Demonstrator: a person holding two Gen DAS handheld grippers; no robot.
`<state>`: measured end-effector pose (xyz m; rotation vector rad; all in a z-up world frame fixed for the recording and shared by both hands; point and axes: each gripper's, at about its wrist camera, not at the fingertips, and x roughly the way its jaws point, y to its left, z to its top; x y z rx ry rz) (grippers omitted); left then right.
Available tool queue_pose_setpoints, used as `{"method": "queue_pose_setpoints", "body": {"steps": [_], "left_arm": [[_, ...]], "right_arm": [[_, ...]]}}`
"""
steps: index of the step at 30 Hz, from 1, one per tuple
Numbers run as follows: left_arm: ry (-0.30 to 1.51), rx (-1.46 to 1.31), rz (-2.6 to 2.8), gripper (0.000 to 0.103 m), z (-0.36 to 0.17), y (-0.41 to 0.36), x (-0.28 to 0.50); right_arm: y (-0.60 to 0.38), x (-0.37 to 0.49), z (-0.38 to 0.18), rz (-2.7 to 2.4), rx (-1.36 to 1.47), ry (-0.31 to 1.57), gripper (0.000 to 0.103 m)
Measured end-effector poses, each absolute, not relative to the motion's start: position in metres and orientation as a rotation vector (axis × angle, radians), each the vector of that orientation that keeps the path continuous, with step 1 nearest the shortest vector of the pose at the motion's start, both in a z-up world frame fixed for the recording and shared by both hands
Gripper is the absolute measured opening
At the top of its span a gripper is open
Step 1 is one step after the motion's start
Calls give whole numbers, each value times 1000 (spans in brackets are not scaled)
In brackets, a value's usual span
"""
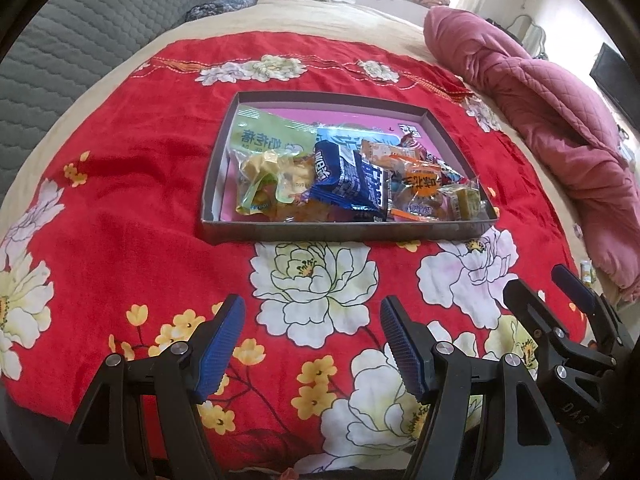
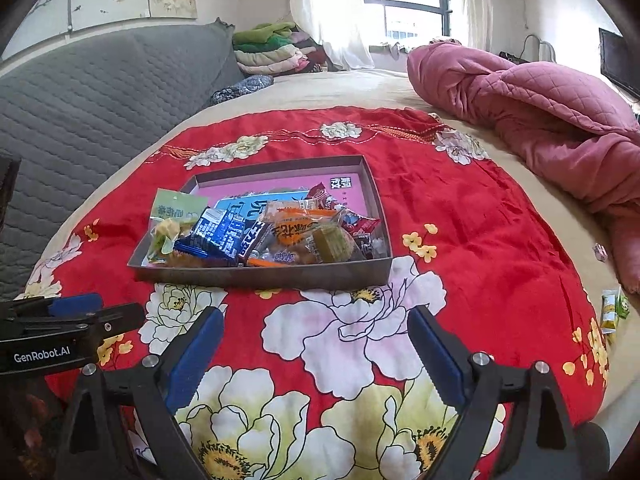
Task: Organize snacks
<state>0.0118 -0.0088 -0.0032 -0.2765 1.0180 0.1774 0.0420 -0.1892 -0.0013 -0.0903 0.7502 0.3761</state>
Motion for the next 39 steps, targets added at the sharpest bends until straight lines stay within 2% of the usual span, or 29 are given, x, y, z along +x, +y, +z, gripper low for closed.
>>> {"method": "queue_pose_setpoints", "body": {"steps": [39], "left_arm": [[1058, -283, 210, 72, -15, -1, 16]], "right_arm": [[-190, 45, -6, 370, -85, 766, 93]]}}
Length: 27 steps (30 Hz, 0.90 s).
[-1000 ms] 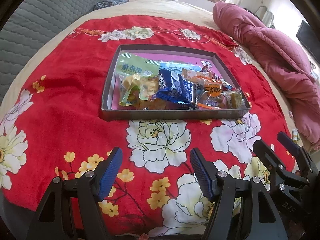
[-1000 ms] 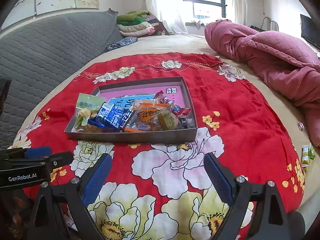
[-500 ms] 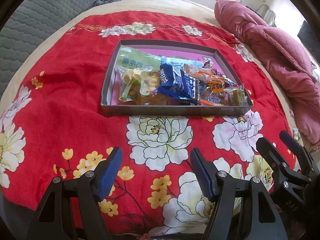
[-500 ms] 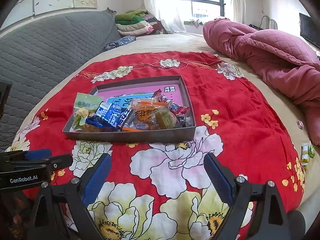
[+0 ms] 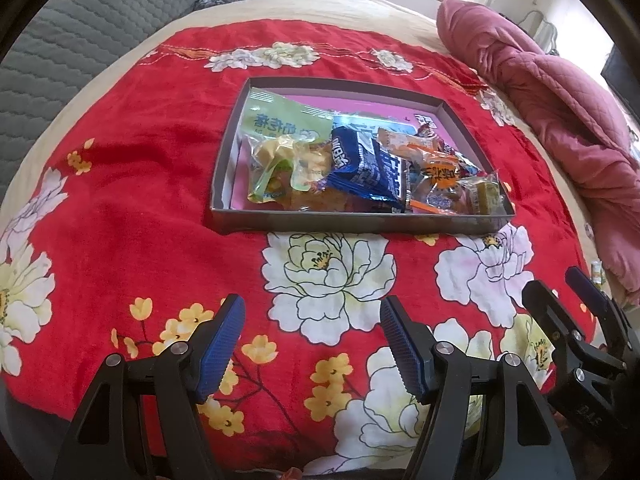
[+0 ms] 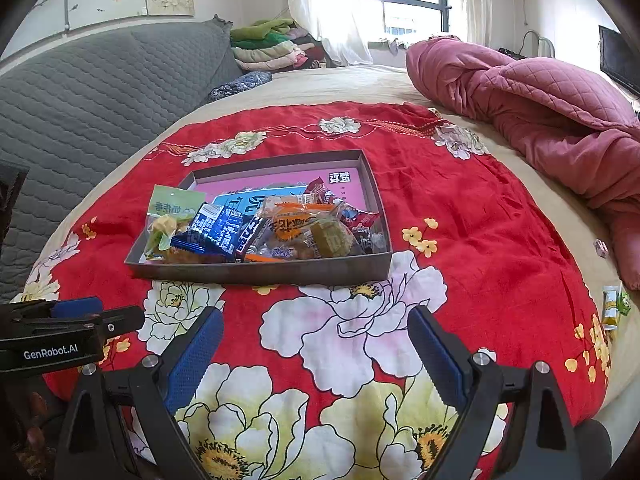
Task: Organize snacks
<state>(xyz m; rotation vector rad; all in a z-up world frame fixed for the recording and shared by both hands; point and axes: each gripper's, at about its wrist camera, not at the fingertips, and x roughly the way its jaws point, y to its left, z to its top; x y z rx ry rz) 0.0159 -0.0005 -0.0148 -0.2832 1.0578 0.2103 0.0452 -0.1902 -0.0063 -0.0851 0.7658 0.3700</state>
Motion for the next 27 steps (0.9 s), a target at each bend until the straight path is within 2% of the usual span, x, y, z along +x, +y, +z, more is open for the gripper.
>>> {"method": "queue_pose_setpoints", "body": {"steps": [27], "left_arm": [[1062, -276, 258, 72, -33, 25, 29]], "right_arm": [[-190, 56, -17, 389, -56, 793, 93]]}}
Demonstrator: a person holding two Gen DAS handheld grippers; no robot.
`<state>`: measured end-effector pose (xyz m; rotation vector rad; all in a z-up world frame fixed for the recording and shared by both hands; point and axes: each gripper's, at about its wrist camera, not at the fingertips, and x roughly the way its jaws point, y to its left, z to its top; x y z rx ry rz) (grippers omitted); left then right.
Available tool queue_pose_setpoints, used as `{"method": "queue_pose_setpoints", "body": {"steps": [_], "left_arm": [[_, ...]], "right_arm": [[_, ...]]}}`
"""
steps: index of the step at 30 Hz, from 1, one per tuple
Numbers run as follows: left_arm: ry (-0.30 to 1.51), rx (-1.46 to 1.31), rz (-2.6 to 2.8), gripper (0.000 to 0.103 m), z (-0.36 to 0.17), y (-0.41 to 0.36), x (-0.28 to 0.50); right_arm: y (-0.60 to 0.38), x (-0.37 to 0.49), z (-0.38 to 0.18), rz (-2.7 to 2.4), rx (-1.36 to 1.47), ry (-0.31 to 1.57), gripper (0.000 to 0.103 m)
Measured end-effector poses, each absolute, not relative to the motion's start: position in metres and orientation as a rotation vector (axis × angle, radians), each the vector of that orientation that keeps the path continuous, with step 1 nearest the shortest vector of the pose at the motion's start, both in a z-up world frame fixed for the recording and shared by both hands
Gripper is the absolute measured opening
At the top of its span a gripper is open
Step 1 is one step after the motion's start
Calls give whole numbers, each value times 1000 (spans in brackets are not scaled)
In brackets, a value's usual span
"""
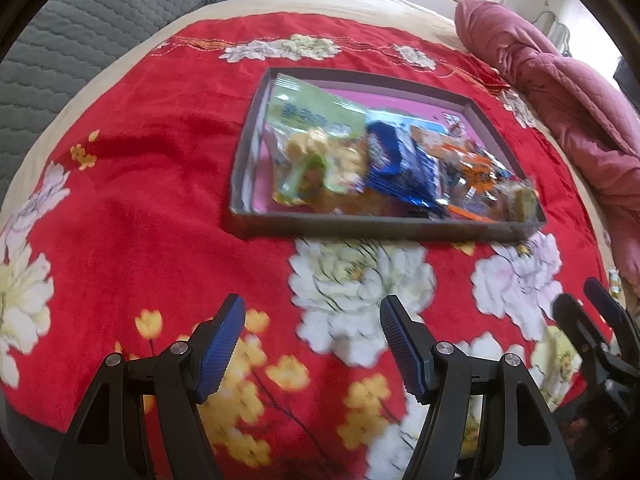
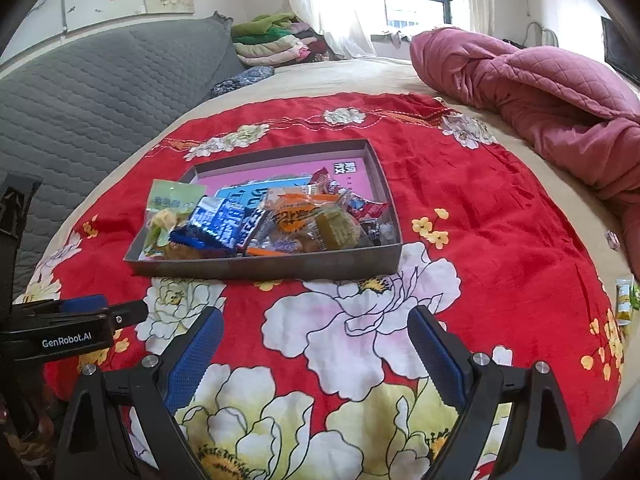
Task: Organize snacks
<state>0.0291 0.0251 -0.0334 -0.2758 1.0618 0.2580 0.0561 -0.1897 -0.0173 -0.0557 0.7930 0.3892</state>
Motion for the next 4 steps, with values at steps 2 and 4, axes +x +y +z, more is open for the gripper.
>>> {"method": "queue_pose_setpoints", "body": {"steps": [2, 4], "left_arm": [[1024, -274, 287, 72, -28, 46, 33], [984, -287, 333, 72, -20, 74, 36]], "right_arm": [[-198, 64, -18, 370, -20, 791, 93], [-211, 77, -15, 338, 10, 781, 93]]}}
